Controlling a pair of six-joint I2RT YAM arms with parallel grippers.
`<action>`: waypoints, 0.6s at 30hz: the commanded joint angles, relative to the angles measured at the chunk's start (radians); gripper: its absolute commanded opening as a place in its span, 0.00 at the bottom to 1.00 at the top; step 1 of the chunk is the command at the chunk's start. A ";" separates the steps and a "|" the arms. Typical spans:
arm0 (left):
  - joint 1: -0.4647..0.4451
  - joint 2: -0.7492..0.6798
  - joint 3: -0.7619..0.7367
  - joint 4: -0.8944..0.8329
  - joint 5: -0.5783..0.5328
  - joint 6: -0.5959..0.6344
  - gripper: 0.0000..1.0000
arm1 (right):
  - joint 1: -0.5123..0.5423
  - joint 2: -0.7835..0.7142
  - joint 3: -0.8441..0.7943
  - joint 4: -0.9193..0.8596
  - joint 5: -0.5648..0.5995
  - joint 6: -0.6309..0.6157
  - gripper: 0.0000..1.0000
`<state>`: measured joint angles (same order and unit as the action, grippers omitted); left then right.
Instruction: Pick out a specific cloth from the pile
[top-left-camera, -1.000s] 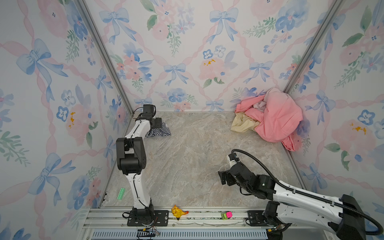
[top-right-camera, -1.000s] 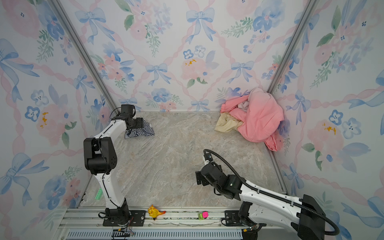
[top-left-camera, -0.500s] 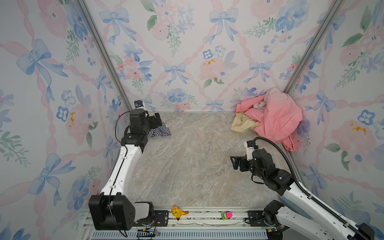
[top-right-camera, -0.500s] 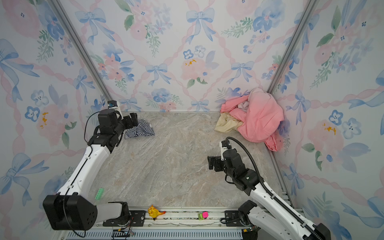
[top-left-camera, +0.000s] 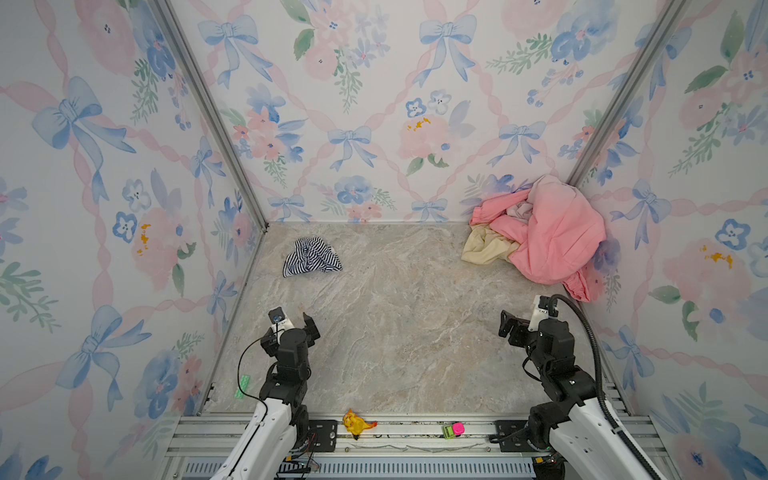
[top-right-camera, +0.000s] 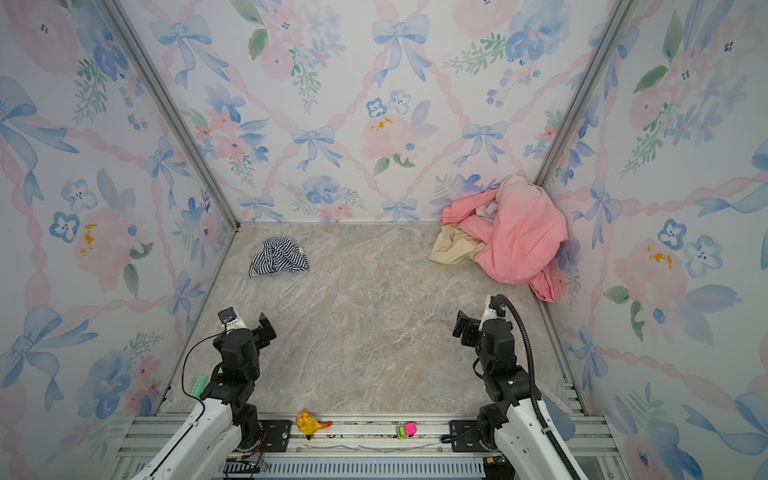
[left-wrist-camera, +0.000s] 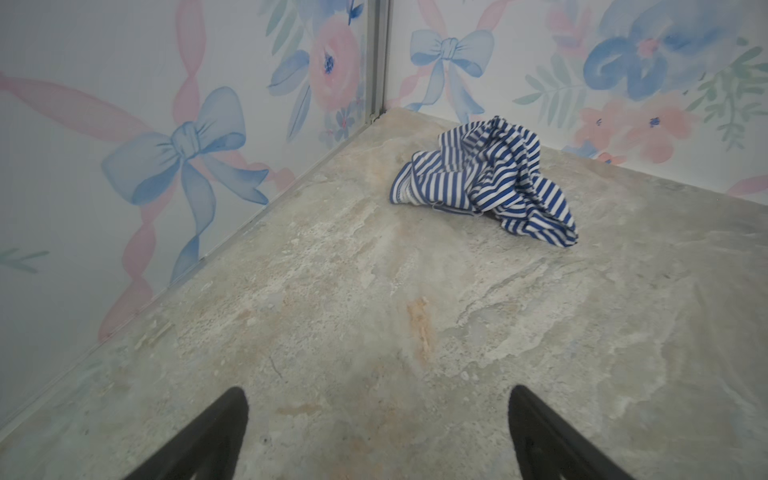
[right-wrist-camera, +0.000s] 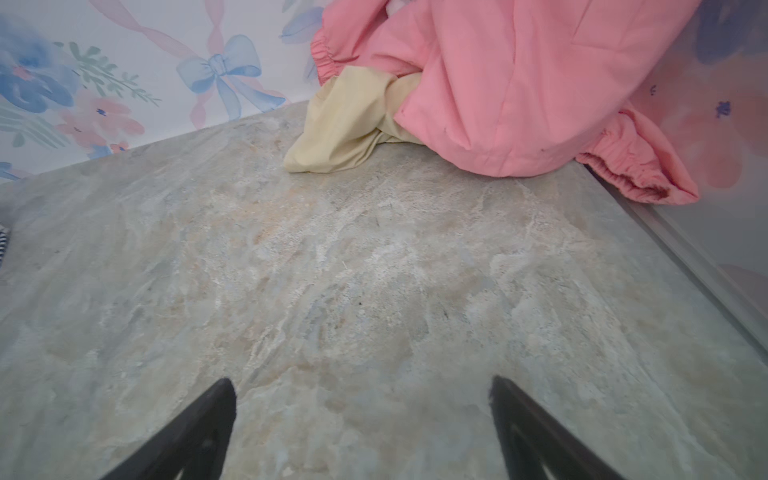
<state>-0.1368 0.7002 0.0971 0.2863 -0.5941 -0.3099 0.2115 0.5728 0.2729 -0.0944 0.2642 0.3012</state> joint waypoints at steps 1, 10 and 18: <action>0.014 0.172 0.012 0.356 -0.053 0.109 0.98 | -0.015 0.023 -0.023 0.255 0.084 -0.071 0.97; 0.118 0.526 0.045 0.686 0.171 0.065 0.98 | -0.017 0.367 -0.011 0.505 0.196 -0.260 0.97; 0.125 0.854 0.037 1.110 0.440 0.236 0.98 | -0.019 0.690 -0.011 0.935 0.115 -0.342 0.97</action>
<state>-0.0116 1.4513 0.1562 1.1477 -0.3145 -0.1677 0.2031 1.1988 0.2619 0.5663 0.4137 0.0196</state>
